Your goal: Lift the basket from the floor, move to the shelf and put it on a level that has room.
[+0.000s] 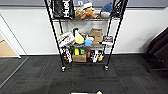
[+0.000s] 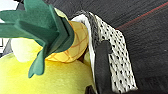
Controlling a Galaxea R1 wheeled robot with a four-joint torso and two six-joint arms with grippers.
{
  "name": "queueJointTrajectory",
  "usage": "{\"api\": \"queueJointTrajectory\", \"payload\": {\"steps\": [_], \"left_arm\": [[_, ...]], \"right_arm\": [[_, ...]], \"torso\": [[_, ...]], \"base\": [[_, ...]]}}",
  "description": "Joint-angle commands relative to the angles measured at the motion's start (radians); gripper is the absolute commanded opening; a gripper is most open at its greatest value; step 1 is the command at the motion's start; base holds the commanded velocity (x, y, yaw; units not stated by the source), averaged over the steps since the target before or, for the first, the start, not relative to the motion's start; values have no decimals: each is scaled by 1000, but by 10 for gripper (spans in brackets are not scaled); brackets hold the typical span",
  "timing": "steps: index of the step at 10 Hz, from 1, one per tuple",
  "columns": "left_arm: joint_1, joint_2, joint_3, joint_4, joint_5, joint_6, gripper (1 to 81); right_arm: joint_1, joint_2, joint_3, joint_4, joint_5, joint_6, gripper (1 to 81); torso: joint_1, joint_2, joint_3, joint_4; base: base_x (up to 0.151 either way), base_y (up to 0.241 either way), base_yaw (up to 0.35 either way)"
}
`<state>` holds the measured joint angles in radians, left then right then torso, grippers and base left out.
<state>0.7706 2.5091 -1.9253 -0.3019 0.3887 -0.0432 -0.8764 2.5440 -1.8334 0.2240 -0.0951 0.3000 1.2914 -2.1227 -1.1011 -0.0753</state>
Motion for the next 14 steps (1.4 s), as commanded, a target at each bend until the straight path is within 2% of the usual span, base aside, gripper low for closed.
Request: {"api": "queueJointTrajectory", "payload": {"steps": [1,5,6,9,10,13,14], "left_arm": [[-141,-36,80,6,52,16,10],[-152,-47,100,-20,47,11,10],[-152,-56,112,-36,19,11,10],[-153,-102,210,-62,-47,11,10],[-153,-104,218,-63,-50,11,10],[-153,-104,221,-63,-48,11,10],[-153,-104,221,-63,-48,11,10]], "right_arm": [[131,-40,91,26,8,10,10],[133,-55,119,26,9,11,10],[133,-57,126,26,9,10,10],[135,-80,203,26,75,10,10],[141,-92,218,26,77,11,10],[141,-109,226,28,75,11,10],[139,-110,223,26,77,11,10]], "torso": [[-62,96,0,0],[-149,232,0,0],[-172,268,0,0],[-237,370,0,0],[-261,407,57,0],[-311,487,92,0],[-337,527,120,0]], "base": [[0,0,0],[0,0,0],[0,0,0],[0,0,0],[0,0,0],[0,0,0],[0,0,0]]}}
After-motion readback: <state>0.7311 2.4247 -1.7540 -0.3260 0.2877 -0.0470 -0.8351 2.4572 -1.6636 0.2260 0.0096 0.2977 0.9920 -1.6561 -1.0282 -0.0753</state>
